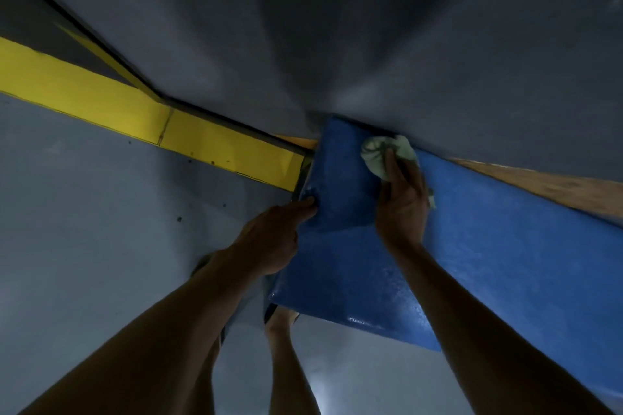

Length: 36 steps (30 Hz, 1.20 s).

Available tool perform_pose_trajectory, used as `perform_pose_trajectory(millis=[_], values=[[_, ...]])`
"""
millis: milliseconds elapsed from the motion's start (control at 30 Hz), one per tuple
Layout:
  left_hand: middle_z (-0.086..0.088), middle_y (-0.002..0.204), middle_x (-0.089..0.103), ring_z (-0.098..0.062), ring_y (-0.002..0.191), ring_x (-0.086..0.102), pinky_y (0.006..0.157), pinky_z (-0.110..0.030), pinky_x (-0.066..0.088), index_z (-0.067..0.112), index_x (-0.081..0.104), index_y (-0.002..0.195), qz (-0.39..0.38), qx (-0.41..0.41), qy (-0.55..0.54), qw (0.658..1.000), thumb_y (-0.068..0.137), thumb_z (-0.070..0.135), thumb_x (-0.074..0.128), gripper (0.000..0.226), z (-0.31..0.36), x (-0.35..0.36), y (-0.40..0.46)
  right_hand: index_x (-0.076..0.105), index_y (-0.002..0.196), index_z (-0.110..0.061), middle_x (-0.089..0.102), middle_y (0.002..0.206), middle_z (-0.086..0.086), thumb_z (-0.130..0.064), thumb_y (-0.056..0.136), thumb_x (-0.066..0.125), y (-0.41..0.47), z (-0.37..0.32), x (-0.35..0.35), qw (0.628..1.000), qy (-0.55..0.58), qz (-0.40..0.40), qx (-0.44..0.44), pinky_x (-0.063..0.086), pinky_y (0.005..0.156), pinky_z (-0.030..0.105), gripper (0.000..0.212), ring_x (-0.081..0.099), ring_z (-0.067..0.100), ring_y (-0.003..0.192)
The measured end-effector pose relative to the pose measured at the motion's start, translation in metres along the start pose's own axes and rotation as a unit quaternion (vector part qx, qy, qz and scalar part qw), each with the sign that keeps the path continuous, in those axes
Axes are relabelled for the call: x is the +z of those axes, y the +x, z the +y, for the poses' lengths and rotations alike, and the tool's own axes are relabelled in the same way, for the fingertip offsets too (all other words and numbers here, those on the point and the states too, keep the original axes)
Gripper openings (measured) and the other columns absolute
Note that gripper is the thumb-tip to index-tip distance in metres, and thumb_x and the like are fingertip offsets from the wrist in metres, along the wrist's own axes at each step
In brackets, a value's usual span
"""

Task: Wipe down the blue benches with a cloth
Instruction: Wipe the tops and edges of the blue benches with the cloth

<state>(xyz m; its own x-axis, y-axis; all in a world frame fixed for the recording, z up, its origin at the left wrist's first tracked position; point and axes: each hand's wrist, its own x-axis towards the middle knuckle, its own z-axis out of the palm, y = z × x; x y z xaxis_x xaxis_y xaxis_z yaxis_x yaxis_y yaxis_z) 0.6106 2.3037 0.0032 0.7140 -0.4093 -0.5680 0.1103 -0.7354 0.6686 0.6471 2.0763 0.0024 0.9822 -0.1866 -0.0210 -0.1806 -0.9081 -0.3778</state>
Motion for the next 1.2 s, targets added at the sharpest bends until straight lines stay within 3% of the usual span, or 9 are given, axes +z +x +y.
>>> perform_pose_trajectory(millis=[300,400,500,633,733,867,1033,1100,1200], values=[[0.013,0.161,0.020,-0.022,0.140,0.037,0.110,-0.039,0.039,0.034,0.024,0.152,-0.021,-0.011,0.027,0.999,0.099,0.012,0.042,0.060,0.006,0.000,-0.003,0.055,0.135,-0.014,0.056,0.134,0.009,-0.005,0.092,0.053,0.052,-0.066,0.034,0.986,-0.015,-0.074,-0.148,0.040,0.105,0.045,0.045,0.051,0.032,0.123],[0.004,0.155,0.038,-0.027,0.125,0.052,0.098,-0.041,0.047,0.036,0.028,0.151,-0.006,-0.002,0.034,0.999,0.100,0.011,0.039,0.058,0.007,-0.001,-0.004,0.059,0.131,-0.012,0.055,0.137,0.010,-0.001,0.087,0.045,-0.001,-0.049,0.021,0.959,-0.001,-0.121,-0.256,0.040,0.107,0.047,0.048,0.049,0.032,0.128],[-0.002,0.144,0.051,-0.030,0.113,0.059,0.087,-0.041,0.051,0.034,0.034,0.149,0.001,0.012,0.048,0.999,0.097,0.008,0.041,0.058,0.007,0.001,-0.006,0.062,0.129,-0.008,0.059,0.134,0.012,0.013,0.075,0.057,-0.035,-0.034,0.013,0.941,-0.008,-0.140,-0.307,0.042,0.106,0.051,0.058,0.052,0.032,0.128],[0.008,0.158,0.031,-0.027,0.128,0.049,0.099,-0.044,0.046,0.033,0.026,0.152,-0.008,0.004,0.040,0.999,0.096,0.010,0.045,0.063,0.004,0.007,-0.007,0.065,0.127,-0.015,0.062,0.131,0.006,0.017,0.064,0.059,0.022,-0.038,0.007,0.904,-0.064,-0.164,-0.390,0.054,0.092,0.041,0.071,0.060,0.030,0.118],[0.015,0.162,0.015,-0.025,0.137,0.040,0.110,-0.043,0.038,0.032,0.021,0.154,-0.006,0.009,0.027,1.000,0.096,0.009,0.046,0.067,0.000,0.011,-0.007,0.056,0.136,-0.025,0.060,0.134,0.001,0.008,0.083,0.052,0.078,-0.051,0.013,0.935,-0.101,-0.159,-0.302,0.056,0.084,0.041,0.062,0.060,0.027,0.115],[0.014,0.163,0.013,-0.026,0.136,0.041,0.109,-0.044,0.039,0.030,0.019,0.155,0.003,0.012,0.037,0.999,0.096,0.007,0.045,0.069,0.000,0.013,-0.010,0.052,0.140,-0.020,0.054,0.141,0.003,0.004,0.091,0.049,0.060,-0.053,0.022,0.953,-0.028,-0.151,-0.260,0.046,0.102,0.038,0.055,0.052,0.023,0.127],[0.001,0.145,0.051,-0.024,0.112,0.058,0.087,-0.035,0.050,0.025,0.045,0.144,0.083,0.057,0.032,0.994,0.093,0.001,0.047,0.056,0.002,0.010,-0.031,0.059,0.133,-0.013,0.056,0.139,0.007,0.014,0.073,0.054,-0.008,-0.027,0.005,0.894,-0.009,-0.231,-0.384,0.043,0.107,0.045,0.066,0.052,0.028,0.129],[0.003,0.144,0.053,-0.022,0.121,0.055,0.097,-0.037,0.050,0.021,0.051,0.141,0.106,0.059,0.014,0.992,0.092,-0.001,0.048,0.054,-0.002,0.012,-0.044,0.060,0.133,-0.015,0.056,0.139,0.006,0.013,0.075,0.053,0.022,-0.026,0.003,0.879,-0.024,-0.236,-0.414,0.050,0.098,0.045,0.065,0.055,0.027,0.125],[0.005,0.142,0.054,-0.019,0.127,0.052,0.104,-0.031,0.044,0.022,0.052,0.140,0.132,0.029,-0.013,0.991,0.092,0.000,0.048,0.052,-0.013,0.018,-0.058,0.054,0.138,-0.022,0.054,0.142,0.002,0.006,0.086,0.055,0.066,-0.039,0.010,0.925,-0.063,-0.190,-0.322,0.054,0.092,0.044,0.059,0.055,0.025,0.125]])
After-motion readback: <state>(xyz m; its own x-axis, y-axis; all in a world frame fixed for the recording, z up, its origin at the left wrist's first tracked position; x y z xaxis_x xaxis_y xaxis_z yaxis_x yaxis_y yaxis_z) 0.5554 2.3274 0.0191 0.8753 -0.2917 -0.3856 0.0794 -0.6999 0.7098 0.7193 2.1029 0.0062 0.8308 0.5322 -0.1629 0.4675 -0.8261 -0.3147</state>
